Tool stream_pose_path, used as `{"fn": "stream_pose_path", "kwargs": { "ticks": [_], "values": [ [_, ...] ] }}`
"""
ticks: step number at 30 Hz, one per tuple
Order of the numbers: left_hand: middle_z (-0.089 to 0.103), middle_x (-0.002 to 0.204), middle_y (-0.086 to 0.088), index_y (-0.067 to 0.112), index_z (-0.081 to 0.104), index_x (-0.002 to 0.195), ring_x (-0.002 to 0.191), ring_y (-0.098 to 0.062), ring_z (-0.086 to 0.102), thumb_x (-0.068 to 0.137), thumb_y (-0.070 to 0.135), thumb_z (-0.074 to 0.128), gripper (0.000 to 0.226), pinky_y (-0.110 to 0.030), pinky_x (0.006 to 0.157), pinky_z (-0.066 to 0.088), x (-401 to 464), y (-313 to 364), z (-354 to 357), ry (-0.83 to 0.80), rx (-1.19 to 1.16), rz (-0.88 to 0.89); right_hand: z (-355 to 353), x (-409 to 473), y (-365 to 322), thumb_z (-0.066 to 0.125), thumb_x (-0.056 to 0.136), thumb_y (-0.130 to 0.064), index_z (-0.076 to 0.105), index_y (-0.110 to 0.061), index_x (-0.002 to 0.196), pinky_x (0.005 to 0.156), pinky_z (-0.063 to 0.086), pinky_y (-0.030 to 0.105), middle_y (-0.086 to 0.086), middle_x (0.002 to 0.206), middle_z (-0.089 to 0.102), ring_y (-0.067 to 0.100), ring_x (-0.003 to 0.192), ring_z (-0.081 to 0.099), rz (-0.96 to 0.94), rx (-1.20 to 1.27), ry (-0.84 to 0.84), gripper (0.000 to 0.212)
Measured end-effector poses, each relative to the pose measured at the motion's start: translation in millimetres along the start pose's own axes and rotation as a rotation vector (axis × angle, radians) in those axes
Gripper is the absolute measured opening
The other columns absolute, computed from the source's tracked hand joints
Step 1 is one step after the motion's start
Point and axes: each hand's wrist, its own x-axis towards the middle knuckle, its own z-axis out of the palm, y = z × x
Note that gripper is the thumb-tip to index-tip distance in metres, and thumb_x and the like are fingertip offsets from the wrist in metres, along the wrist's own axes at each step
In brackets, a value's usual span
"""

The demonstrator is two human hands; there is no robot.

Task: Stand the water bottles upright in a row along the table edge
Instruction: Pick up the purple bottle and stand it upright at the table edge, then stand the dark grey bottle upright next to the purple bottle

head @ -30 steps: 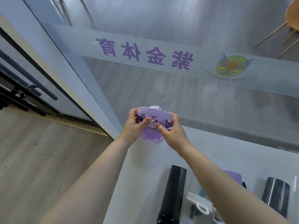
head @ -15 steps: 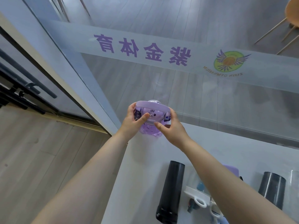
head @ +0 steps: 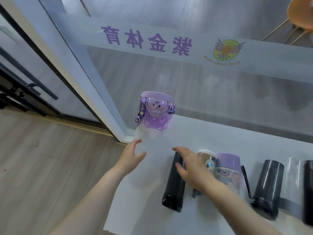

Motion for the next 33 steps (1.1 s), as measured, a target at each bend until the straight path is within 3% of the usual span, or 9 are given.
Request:
{"fn": "stream_pose_path", "kwargs": {
  "ticks": [2,5,7,12,18,22,27,29,33],
  "values": [
    [0.037,0.147,0.002,0.019,0.041,0.140,0.139,-0.016,0.030,0.089,0.025,0.063,0.056,-0.028,0.111,0.024,-19.3,-20.9,11.3,-0.054,0.076,-0.015,13.9,-17.5,2.8,0.057,0.089,-0.009,0.051,-0.019,0.136,0.110,0.021,0.018,0.000,0.142,0.048,0.020,0.132,0.043,-0.077,-0.101,-0.038,0.049],
    [0.020,0.158,0.001,0.021,0.035,0.145,0.146,-0.017,0.012,0.092,0.031,0.058,0.058,-0.033,0.116,0.015,-42.7,-45.5,23.8,-0.113,0.267,-0.010,38.2,-35.4,13.0,0.067,0.066,-0.001,0.061,-0.019,0.123,0.102,0.046,0.039,0.007,0.128,0.062,0.032,0.116,0.059,-0.217,-0.329,-0.070,0.060],
    [0.010,0.161,0.001,0.024,0.029,0.148,0.147,-0.019,0.004,0.094,0.035,0.052,0.059,-0.035,0.118,0.013,-54.4,-57.7,30.8,-0.088,0.423,0.041,48.9,-42.9,17.6,0.077,0.051,-0.007,0.061,-0.021,0.120,0.097,0.050,0.044,0.008,0.126,0.063,0.035,0.114,0.061,-0.255,-0.479,-0.124,0.072],
    [-0.008,0.161,0.007,0.030,0.010,0.152,0.146,-0.013,-0.016,0.090,0.052,0.012,0.066,-0.031,0.117,-0.010,-75.3,-90.2,45.9,-0.014,0.597,0.155,58.9,-47.9,18.3,0.092,0.036,-0.021,0.068,-0.020,0.119,0.094,0.050,0.048,0.015,0.134,0.060,0.038,0.121,0.059,-0.271,-0.691,-0.205,0.086],
    [0.002,0.161,0.007,0.029,0.017,0.152,0.148,-0.013,-0.009,0.094,0.047,0.014,0.060,-0.030,0.117,-0.013,-76.3,-102.0,60.7,0.084,0.605,0.175,67.6,-45.7,20.2,0.090,0.051,-0.022,0.062,-0.019,0.127,0.099,0.047,0.049,0.016,0.139,0.056,0.039,0.127,0.053,-0.308,-0.746,-0.151,0.080],
    [0.017,0.160,0.002,0.028,0.027,0.148,0.148,-0.019,0.009,0.094,0.042,0.026,0.056,-0.039,0.119,0.005,-74.2,-105.7,64.2,0.120,0.625,0.160,63.6,-40.6,14.6,0.087,0.054,-0.017,0.057,-0.017,0.131,0.094,0.052,0.050,0.016,0.137,0.056,0.041,0.123,0.055,-0.271,-0.538,-0.027,0.082],
    [0.028,0.157,-0.002,0.028,0.031,0.145,0.145,-0.023,0.021,0.091,0.041,0.030,0.056,-0.043,0.115,0.018,-72.8,-108.3,66.6,0.142,0.666,0.153,42.4,-26.8,8.7,0.078,0.078,-0.026,0.040,-0.017,0.145,0.114,0.032,0.037,0.007,0.148,0.041,0.027,0.138,0.035,-0.079,-0.068,0.164,0.078],
    [0.026,0.158,-0.002,0.027,0.031,0.146,0.146,-0.023,0.020,0.091,0.041,0.031,0.057,-0.045,0.114,0.020,-71.8,-110.4,67.6,0.139,0.676,0.159,31.9,-17.3,14.0,0.079,0.076,-0.024,0.045,-0.016,0.140,0.107,0.041,0.037,0.003,0.137,0.052,0.021,0.125,0.050,-0.050,0.088,0.279,0.073],
    [0.029,0.156,-0.002,0.026,0.033,0.145,0.145,-0.024,0.023,0.089,0.038,0.033,0.058,-0.044,0.112,0.020,-70.4,-112.0,68.9,0.147,0.676,0.172,11.5,-0.5,17.5,0.076,0.082,-0.028,0.048,-0.025,0.127,0.083,0.046,0.009,-0.007,0.117,0.060,-0.006,0.098,0.058,0.142,0.376,0.384,0.053]
  ]
}}
